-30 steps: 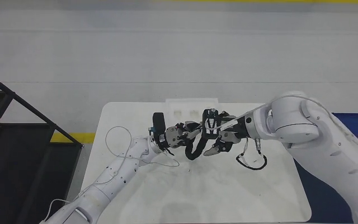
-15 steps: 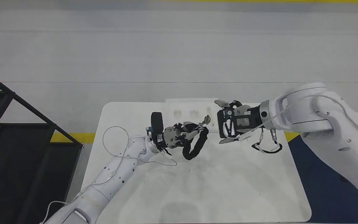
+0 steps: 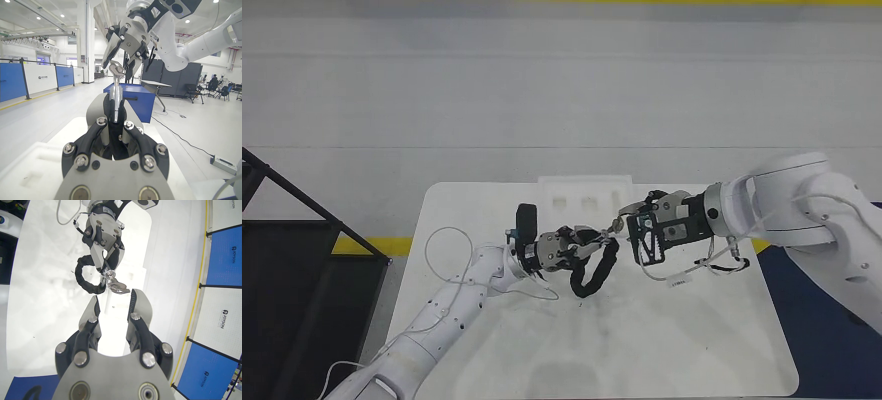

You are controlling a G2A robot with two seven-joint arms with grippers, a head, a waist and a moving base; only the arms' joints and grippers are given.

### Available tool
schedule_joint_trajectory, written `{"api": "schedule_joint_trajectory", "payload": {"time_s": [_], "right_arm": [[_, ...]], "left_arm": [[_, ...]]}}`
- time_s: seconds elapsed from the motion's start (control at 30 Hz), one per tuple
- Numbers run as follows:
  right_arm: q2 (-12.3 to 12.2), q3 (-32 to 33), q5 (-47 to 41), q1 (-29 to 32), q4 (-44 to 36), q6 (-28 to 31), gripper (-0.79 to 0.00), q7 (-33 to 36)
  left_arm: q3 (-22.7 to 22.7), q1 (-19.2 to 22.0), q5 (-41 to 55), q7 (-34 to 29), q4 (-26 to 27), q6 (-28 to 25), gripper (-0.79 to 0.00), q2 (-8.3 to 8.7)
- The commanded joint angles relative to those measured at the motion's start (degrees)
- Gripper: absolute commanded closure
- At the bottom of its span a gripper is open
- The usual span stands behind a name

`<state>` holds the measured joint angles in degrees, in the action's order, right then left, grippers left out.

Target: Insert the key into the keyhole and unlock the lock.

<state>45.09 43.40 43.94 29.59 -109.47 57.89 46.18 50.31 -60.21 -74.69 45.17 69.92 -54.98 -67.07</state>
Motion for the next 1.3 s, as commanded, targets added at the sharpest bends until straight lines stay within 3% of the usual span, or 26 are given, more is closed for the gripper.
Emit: {"api": "schedule_joint_trajectory", "payload": {"time_s": [0.0, 0.57, 0.8, 0.93, 1.27], "right_arm": [[0.2, -0.3, 0.6, -0.4, -0.2, -0.3, -0.317, -0.1], [1.7, -3.7, 1.8, -2.5, -1.2, -0.3, -0.265, -1.3], [2.0, -4.1, 1.8, -3.2, -0.8, -0.3, -0.145, -1.1], [2.1, -4.3, 1.1, -3.4, -0.5, 0.1, -0.003, -1.5], [2.6, -6.3, -4.5, -5.3, 1.4, -0.3, 0.0, 0.5]], "left_arm": [[0.0, -0.1, 0.1, -0.1, 0.1, -0.4, 0.0, -0.04], [0.2, -0.2, 0.6, -0.8, 0.4, -2.7, 0.0, -0.47], [0.4, -0.3, 0.7, -0.7, 0.3, -3.0, 0.0, -0.64], [0.5, -0.3, 0.6, -0.7, 0.3, -3.0, 0.0, -0.71], [0.2, -0.2, 0.6, -0.8, 0.1, -3.0, 0.0, -0.77]]}}
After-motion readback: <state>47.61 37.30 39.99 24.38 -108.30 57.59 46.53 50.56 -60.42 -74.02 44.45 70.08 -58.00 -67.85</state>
